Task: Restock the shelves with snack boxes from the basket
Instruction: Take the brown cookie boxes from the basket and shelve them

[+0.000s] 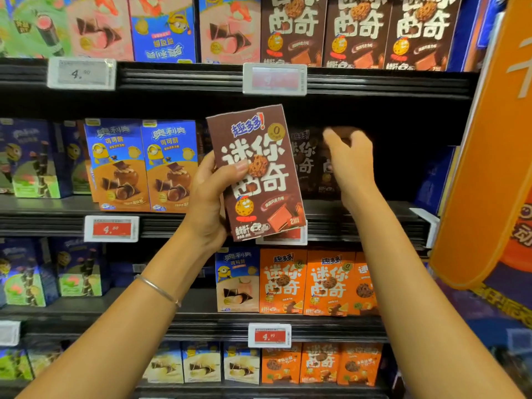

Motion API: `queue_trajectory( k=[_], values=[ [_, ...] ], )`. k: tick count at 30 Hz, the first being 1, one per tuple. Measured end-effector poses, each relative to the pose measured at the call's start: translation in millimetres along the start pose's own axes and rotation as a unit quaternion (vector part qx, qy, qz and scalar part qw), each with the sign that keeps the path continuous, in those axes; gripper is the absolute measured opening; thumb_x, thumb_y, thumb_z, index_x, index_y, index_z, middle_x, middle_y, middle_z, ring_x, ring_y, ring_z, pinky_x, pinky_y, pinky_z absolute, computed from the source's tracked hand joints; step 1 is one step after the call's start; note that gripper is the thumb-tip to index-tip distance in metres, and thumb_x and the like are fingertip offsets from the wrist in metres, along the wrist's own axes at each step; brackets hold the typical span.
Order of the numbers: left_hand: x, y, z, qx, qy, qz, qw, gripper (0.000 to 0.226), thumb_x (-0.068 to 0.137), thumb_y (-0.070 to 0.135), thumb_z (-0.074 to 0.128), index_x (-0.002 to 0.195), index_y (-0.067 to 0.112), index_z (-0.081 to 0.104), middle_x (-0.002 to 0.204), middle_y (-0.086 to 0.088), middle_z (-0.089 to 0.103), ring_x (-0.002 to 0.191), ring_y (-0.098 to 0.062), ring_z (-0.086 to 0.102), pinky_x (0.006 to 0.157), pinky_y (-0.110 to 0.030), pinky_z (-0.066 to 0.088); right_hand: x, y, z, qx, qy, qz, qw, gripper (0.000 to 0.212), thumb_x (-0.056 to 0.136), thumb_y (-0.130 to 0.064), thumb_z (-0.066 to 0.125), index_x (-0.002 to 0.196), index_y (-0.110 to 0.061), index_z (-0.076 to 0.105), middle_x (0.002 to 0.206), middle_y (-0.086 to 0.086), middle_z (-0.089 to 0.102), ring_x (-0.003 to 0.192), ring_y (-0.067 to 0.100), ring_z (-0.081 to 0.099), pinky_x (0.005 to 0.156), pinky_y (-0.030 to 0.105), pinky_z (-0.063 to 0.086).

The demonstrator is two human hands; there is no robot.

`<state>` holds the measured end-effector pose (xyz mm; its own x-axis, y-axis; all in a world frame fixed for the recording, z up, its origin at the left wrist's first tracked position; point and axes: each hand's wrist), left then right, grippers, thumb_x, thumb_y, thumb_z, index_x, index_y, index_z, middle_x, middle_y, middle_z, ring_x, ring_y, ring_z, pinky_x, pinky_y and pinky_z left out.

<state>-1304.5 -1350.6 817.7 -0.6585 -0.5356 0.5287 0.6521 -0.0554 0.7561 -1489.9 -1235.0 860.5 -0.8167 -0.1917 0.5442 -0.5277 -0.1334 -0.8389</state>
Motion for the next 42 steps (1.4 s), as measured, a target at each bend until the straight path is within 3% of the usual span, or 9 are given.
queue_trajectory(
  k=[3, 6, 9, 13, 17, 22, 30, 36, 42],
  values=[
    [1, 5, 4, 0.022, 0.026, 0.003, 0.999, 0.077, 0.075, 0.018, 0.075, 0.146, 0.002, 0.049, 0.126, -0.023, 0.071, 0.106, -0.037, 0.072, 0.092, -0.050, 0.061, -42, -27, 2, 0.036, -0.201, -0.043, 0.978, 0.045, 0.094, -0.061, 0.052, 0.119, -0.024, 0.061, 0.113, -0.006, 0.072, 0.100, 0.008, 0.072, 0.077, 0.023, 0.057],
    [1, 9, 4, 0.045, 0.037, 0.012, 0.998, 0.069, 0.079, 0.020, 0.074, 0.143, 0.003, 0.052, 0.129, -0.022, 0.071, 0.103, -0.035, 0.074, 0.089, -0.048, 0.063, -70, -38, 3, 0.062, -0.264, -0.049, 0.961, 0.042, 0.094, -0.058, 0.058, 0.121, -0.026, 0.059, 0.107, -0.011, 0.073, 0.094, 0.005, 0.074, 0.071, 0.020, 0.059],
    [-3, 11, 1, 0.073, 0.024, 0.021, 0.997, 0.054, 0.080, 0.022, 0.076, 0.129, 0.009, 0.058, 0.110, -0.006, 0.079, 0.093, -0.025, 0.079, 0.075, -0.035, 0.065, -82, -37, 4, 0.048, -0.253, -0.060, 0.964, 0.045, 0.091, -0.051, 0.068, 0.127, -0.026, 0.057, 0.115, -0.006, 0.071, 0.096, 0.010, 0.075, 0.080, 0.032, 0.063],
    [-8, 13, 0, 0.097, 0.035, 0.026, 0.994, 0.062, 0.085, 0.045, 0.084, 0.131, 0.014, 0.057, 0.107, 0.002, 0.081, 0.097, -0.020, 0.080, 0.073, -0.029, 0.064, -89, -38, 6, 0.077, -0.246, -0.051, 0.965, 0.037, 0.096, -0.042, 0.065, 0.127, -0.023, 0.061, 0.113, -0.005, 0.074, 0.097, 0.012, 0.075, 0.080, 0.030, 0.062],
    [-11, 17, 0, 0.112, 0.065, 0.017, 0.991, 0.083, 0.079, 0.075, 0.055, 0.137, 0.016, 0.055, 0.114, -0.003, 0.080, 0.103, -0.024, 0.079, 0.079, -0.035, 0.066, -96, -38, 10, 0.126, -0.235, -0.029, 0.963, 0.030, 0.098, -0.037, 0.063, 0.122, -0.019, 0.065, 0.106, -0.003, 0.077, 0.093, 0.014, 0.076, 0.070, 0.020, 0.059],
    [-8, 15, -14, 0.121, 0.130, 0.030, 0.984, 0.044, 0.108, 0.042, 0.055, 0.131, 0.006, 0.057, 0.116, -0.014, 0.078, 0.104, -0.031, 0.078, 0.086, -0.046, 0.065, -96, -32, 12, 0.163, -0.229, -0.003, 0.960, 0.029, 0.097, -0.037, 0.065, 0.119, -0.018, 0.067, 0.107, 0.000, 0.077, 0.094, 0.019, 0.076, 0.071, 0.024, 0.059],
    [-16, 25, -35, 0.135, 0.187, 0.092, 0.969, 0.027, 0.109, 0.033, 0.057, 0.119, 0.008, 0.059, 0.092, 0.007, 0.080, 0.088, -0.013, 0.079, 0.066, -0.023, 0.061, -64, 0, 2, 0.160, -0.116, 0.043, 0.979, 0.035, 0.092, -0.046, 0.067, 0.122, -0.027, 0.066, 0.110, -0.007, 0.077, 0.096, 0.014, 0.076, 0.072, 0.029, 0.062],
    [-17, 30, -41, 0.125, 0.206, 0.073, 0.968, 0.042, 0.109, 0.039, 0.056, 0.130, 0.003, 0.057, 0.095, 0.004, 0.081, 0.090, -0.015, 0.080, 0.065, -0.024, 0.062, -30, 15, 25, 0.065, -0.043, 0.069, 0.995, 0.030, 0.095, -0.039, 0.068, 0.120, -0.024, 0.061, 0.107, -0.003, 0.074, 0.081, 0.005, 0.075, 0.063, 0.023, 0.062],
    [-18, 32, -44, 0.107, 0.200, 0.069, 0.972, 0.043, 0.108, 0.039, 0.057, 0.131, 0.001, 0.059, 0.101, -0.001, 0.080, 0.091, -0.018, 0.080, 0.067, -0.027, 0.062, -5, 18, 55, -0.095, -0.025, 0.062, 0.993, 0.036, 0.097, -0.030, 0.065, 0.122, -0.009, 0.052, 0.115, 0.008, 0.063, 0.098, 0.021, 0.064, 0.070, 0.029, 0.054]
  ],
)
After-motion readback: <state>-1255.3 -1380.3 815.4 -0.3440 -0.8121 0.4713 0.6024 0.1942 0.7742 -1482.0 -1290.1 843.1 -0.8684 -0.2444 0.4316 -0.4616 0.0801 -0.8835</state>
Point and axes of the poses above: each hand's wrist, its own x-axis towards the middle knuckle, its own z-axis out of the palm, y = z × x
